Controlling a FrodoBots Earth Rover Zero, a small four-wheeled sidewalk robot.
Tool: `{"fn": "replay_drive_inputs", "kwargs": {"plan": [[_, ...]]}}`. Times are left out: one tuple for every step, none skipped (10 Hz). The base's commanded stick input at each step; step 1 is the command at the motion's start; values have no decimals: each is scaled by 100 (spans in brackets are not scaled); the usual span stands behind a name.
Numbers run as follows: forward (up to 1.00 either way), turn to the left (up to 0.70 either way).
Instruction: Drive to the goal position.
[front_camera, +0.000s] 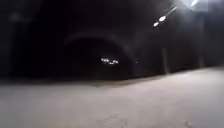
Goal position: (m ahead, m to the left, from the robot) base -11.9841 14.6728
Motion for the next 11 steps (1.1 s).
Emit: {"fn": "replay_drive_inputs", "kwargs": {"plan": [[0, 45], [0, 45], [0, 45], [0, 45], [0, 45], [0, 45], [0, 45], [0, 45], [0, 45], [0, 45], [0, 45]]}}
